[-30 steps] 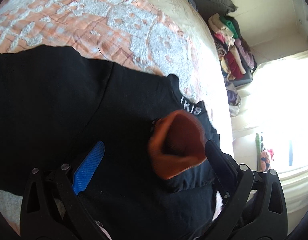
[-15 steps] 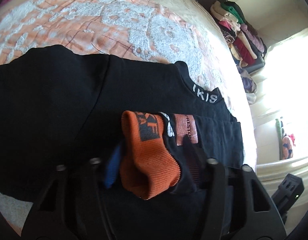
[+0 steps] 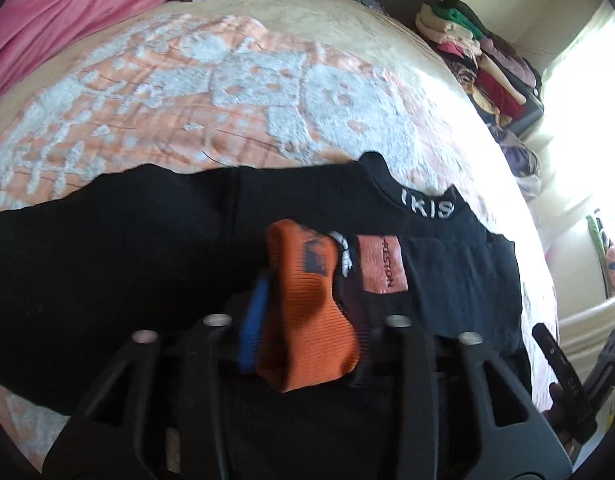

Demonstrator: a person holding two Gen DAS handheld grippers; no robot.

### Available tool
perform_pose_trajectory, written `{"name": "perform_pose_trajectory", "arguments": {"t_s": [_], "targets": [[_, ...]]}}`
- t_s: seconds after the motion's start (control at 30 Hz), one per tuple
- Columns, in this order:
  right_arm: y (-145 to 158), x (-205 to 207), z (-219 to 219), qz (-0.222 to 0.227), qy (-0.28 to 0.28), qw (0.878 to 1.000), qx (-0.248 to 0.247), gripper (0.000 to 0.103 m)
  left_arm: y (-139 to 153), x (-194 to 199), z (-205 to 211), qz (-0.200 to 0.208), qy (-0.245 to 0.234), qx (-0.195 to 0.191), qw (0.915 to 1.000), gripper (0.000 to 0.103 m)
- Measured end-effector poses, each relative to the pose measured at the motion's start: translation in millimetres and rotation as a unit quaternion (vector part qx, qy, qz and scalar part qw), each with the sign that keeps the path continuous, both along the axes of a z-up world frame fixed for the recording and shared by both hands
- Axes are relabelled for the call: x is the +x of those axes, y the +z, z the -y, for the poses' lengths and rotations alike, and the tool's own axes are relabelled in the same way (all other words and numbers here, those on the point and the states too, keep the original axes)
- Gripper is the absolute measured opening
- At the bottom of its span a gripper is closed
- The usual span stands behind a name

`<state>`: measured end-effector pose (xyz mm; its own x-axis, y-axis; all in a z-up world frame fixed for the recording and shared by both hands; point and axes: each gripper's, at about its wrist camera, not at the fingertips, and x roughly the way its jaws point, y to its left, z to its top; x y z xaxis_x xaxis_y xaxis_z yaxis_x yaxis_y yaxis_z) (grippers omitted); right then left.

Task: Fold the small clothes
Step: 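Lay the orange cuff on the shirt back and open the right gripper, then move the left gripper to the orange cuff of the other sleeve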

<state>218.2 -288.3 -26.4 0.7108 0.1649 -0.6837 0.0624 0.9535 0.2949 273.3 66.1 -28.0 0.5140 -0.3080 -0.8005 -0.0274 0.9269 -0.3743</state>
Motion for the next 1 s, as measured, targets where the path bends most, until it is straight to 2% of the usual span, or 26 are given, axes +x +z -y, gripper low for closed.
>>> {"name": "perform_pose_trajectory", "arguments": {"t_s": [0.07, 0.17, 0.23, 0.37, 0.47, 0.57, 0.63, 0.67, 0.73, 0.77, 0.87, 1.0], "targets": [[0, 3, -7, 0.0, 0.012, 1.0, -0.002, 0.056, 8, -3, -5, 0.012, 0.001, -0.008, 0.9999, 0.04], [-1, 10, -24, -0.004, 0.037, 0.999, -0.016, 0.056, 23, -9, -4, 0.038, 0.001, 0.018, 0.9991, 0.04], [-4, 15, -34, -0.011, 0.05, 0.998, -0.028, 0.056, 26, -12, 5, 0.041, -0.013, 0.031, 0.9986, 0.04], [-16, 27, -41, -0.041, 0.052, 0.997, -0.048, 0.056, 11, -10, 28, 0.015, -0.052, 0.044, 0.9976, 0.04], [-29, 31, -31, -0.071, 0.025, 0.995, -0.061, 0.056, -21, -6, 47, -0.03, -0.063, 0.102, 0.9923, 0.04], [-35, 30, -23, -0.074, 0.025, 0.996, -0.042, 0.056, -32, -5, 52, -0.03, -0.061, 0.127, 0.9896, 0.041], [-32, 27, -24, -0.073, 0.026, 0.996, -0.042, 0.056, -24, -8, 51, -0.024, -0.064, 0.121, 0.9904, 0.045], [-29, 24, -24, -0.07, 0.027, 0.997, -0.034, 0.058, -20, -9, 48, -0.023, -0.067, 0.103, 0.9922, 0.048], [-21, 17, -24, -0.056, 0.034, 0.998, -0.016, 0.068, -13, -10, 40, -0.02, -0.063, 0.081, 0.9945, 0.048], [-17, 13, -25, -0.049, 0.036, 0.998, -0.017, 0.068, -8, -12, 37, -0.015, -0.058, 0.077, 0.9952, 0.049], [-8, 6, -29, -0.035, 0.041, 0.998, -0.021, 0.069, 5, -19, 24, 0.002, -0.045, 0.076, 0.9961, 0.056], [0, -1, -33, -0.023, 0.042, 0.999, -0.014, 0.08, 15, -31, 9, 0.023, -0.025, 0.083, 0.996, 0.063]]}}
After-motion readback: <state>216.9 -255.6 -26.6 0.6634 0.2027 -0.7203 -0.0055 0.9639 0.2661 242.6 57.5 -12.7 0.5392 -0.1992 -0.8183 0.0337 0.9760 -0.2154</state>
